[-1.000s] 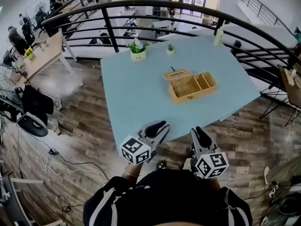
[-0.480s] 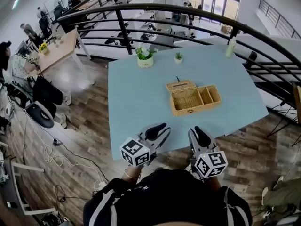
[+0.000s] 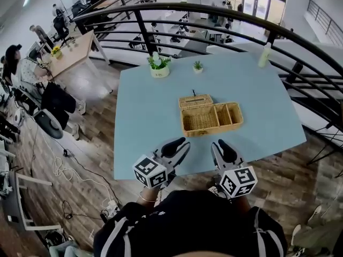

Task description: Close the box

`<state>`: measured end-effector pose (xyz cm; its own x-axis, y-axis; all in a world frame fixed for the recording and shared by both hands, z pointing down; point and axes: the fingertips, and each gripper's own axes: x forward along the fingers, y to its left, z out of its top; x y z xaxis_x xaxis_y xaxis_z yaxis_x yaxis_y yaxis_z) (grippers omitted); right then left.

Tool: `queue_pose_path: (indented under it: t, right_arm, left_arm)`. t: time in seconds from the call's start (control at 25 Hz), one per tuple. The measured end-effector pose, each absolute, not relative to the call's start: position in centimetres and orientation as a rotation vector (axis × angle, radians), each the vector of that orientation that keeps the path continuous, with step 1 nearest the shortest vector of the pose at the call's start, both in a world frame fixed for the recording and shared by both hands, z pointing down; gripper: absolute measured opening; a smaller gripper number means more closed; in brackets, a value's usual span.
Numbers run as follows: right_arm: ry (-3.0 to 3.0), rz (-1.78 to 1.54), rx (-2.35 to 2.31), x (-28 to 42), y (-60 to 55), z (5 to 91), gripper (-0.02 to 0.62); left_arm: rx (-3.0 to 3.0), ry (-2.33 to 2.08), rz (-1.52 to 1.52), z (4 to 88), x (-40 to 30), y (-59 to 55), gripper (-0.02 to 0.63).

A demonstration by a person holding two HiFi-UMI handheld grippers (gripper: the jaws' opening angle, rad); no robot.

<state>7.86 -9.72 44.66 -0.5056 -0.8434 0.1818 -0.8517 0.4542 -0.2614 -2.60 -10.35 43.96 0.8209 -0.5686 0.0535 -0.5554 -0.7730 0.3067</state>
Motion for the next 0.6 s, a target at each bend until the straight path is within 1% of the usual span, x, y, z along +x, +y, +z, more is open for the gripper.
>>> queue_pose_path:
  t: [0.6]
  right_arm:
    - [-2.743,0.516,1.307,14.2,-12.7,45.3,0.106]
  left_arm:
    - [2.575,-1.087,-0.086,44.4,3.2,-12.0,0.075]
